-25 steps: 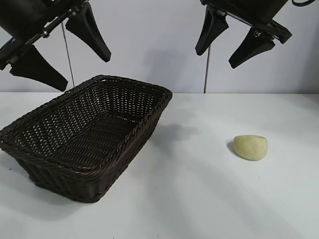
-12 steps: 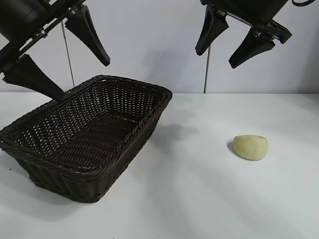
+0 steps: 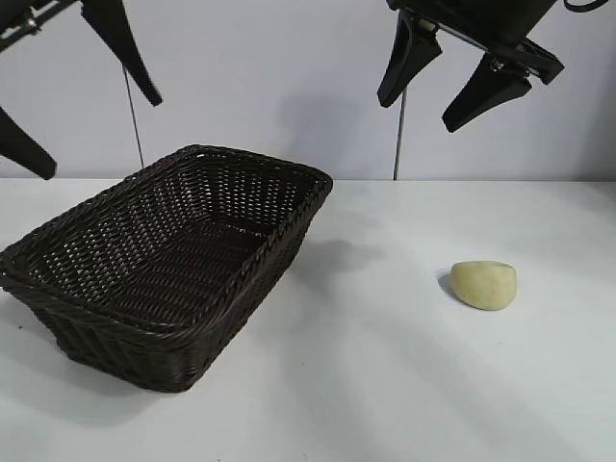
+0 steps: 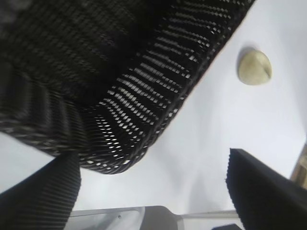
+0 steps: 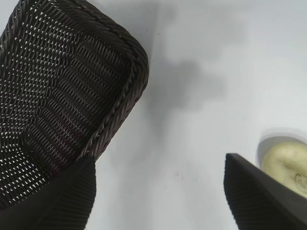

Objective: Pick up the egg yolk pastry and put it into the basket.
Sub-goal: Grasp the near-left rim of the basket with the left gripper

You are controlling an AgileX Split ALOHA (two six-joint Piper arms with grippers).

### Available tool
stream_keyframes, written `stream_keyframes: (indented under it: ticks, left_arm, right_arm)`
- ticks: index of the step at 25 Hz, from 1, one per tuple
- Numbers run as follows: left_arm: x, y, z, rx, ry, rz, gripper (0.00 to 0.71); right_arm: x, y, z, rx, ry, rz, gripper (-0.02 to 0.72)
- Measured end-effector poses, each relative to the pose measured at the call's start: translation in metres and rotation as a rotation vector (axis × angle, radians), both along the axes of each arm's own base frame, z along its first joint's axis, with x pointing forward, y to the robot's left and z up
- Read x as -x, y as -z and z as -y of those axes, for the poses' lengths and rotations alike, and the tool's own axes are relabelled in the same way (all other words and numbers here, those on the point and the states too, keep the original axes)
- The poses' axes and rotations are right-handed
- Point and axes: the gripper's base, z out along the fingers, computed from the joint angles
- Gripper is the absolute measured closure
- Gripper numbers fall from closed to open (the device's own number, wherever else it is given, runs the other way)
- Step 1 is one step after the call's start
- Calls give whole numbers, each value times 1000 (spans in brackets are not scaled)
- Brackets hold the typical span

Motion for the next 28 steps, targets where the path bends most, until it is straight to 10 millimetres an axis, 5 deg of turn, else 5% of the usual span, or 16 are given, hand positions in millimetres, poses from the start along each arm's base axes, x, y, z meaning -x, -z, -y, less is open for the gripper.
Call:
stream_keyframes:
  ticks: [5,9,19,28]
  left_arm:
    - [23,-20,3,-83,-61,47,109]
    - [32,-18,10,-145,-144,36,109]
    - [44,42,10,-128,-407,-76,112]
    - [48,70,8,-75,-515,-85,115]
  right_arm:
    - [0,0,0,0,0,0,167]
    - [0,0,0,1,0,0,167]
    - [0,0,0,1,-2,-3,167]
    - [0,0,0,1,-2,-3,167]
